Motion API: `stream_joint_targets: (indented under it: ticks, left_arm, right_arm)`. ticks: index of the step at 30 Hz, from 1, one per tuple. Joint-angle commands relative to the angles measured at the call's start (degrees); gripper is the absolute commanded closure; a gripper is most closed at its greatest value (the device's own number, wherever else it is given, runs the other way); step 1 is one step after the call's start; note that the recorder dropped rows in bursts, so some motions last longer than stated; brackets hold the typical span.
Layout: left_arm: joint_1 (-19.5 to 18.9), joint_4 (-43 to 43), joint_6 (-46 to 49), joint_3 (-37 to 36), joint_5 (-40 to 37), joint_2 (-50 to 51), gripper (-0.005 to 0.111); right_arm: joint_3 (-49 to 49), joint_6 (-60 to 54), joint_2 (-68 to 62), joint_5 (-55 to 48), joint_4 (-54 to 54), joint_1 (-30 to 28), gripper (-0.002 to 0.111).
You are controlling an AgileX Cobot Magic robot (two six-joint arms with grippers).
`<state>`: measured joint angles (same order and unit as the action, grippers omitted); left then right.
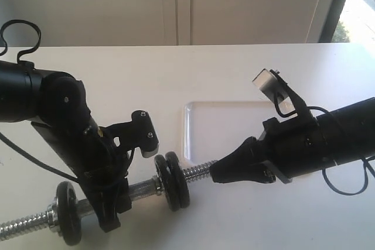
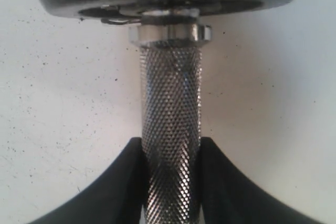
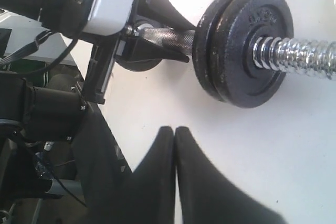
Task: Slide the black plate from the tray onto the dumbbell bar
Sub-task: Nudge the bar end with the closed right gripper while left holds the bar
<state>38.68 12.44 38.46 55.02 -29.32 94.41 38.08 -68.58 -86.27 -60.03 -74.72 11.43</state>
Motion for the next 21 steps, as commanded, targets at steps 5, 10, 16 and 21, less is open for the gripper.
stream_joint_targets:
  ticks: [5, 10, 16, 21]
  left_arm:
    - [0.24, 3.6, -1.96, 1.59, 2.99, -4.88, 0.107]
    - [0.24, 3.47, -2.64, 1.59, 4.93, -5.1, 0.107]
    - [0.24, 3.47, -2.86, 1.59, 5.93, -5.1, 0.107]
    - [0.24, 3.47, -3.8, 1.59, 5.13, -5.1, 0.107]
  right_arm:
    - [0.12, -0.55, 0.48, -0.06, 0.36, -0.31, 0.108]
    - [0.12, -0.55, 0.48, -0.06, 0.36, -0.31, 0.108]
    - [0.12, -0.55, 0.48, 0.16, 0.36, -0.31, 0.108]
    - [0.12, -0.55, 0.48, 0.29, 0.36, -0.31, 0.108]
